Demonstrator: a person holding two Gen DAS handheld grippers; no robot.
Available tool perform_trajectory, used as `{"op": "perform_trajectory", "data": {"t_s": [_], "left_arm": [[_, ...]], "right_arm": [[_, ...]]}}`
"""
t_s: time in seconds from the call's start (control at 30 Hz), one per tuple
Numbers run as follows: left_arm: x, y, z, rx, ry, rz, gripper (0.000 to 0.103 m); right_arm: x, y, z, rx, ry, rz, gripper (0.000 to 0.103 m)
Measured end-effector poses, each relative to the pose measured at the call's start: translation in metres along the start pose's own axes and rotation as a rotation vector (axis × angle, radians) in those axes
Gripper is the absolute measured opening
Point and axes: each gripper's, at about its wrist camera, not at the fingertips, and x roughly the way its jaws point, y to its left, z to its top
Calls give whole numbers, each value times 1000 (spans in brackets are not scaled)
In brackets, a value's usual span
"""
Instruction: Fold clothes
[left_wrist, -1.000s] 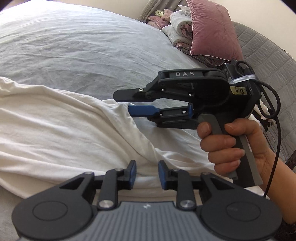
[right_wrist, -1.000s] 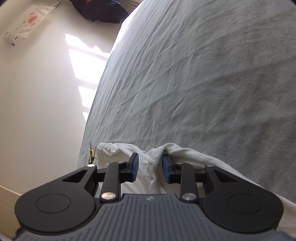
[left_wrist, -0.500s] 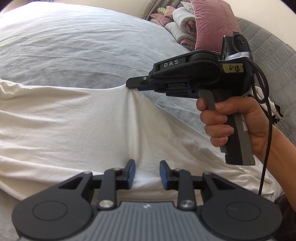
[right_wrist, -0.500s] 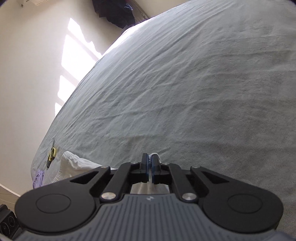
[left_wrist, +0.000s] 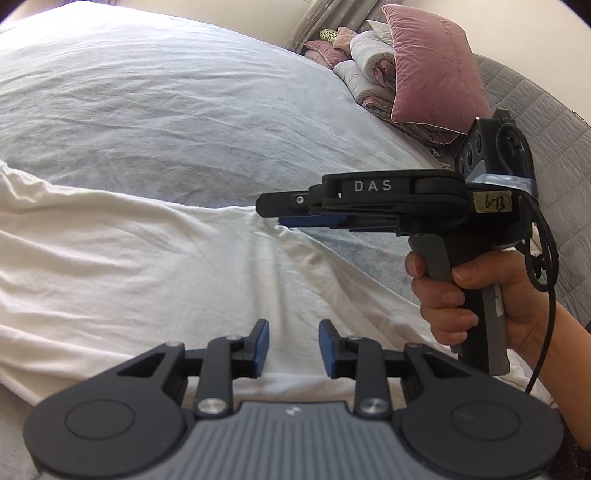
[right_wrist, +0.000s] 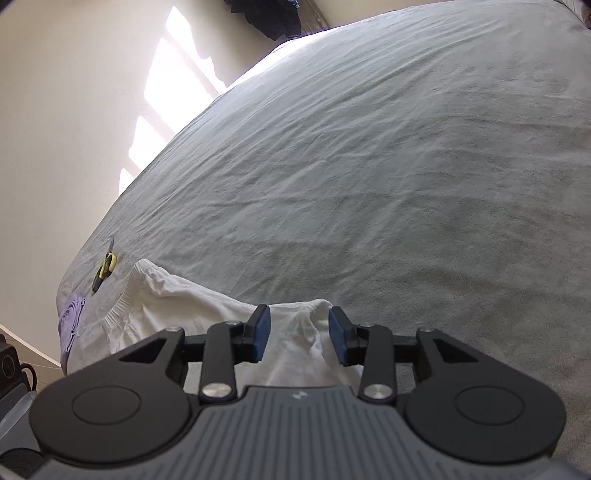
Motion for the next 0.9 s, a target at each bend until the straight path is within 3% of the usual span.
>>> {"op": "perform_trajectory", "data": {"t_s": [0.2,0.5,0.7,0.9], "left_arm": [[3,0,12,30,-72,68,29],[20,-6,21,112,-135,224,29],[32,-9,28,188,-153,255,29],[46,-15,41,293,-139,262,30]], "right_arm": [[-47,-8,-15,2,-46,-13,39],[-108,-32,-69,-5,-47,-38,36],[-123,-33,-99,-62,-45,-21,34],[-115,-37,-106,-66,-66,17,33]]}}
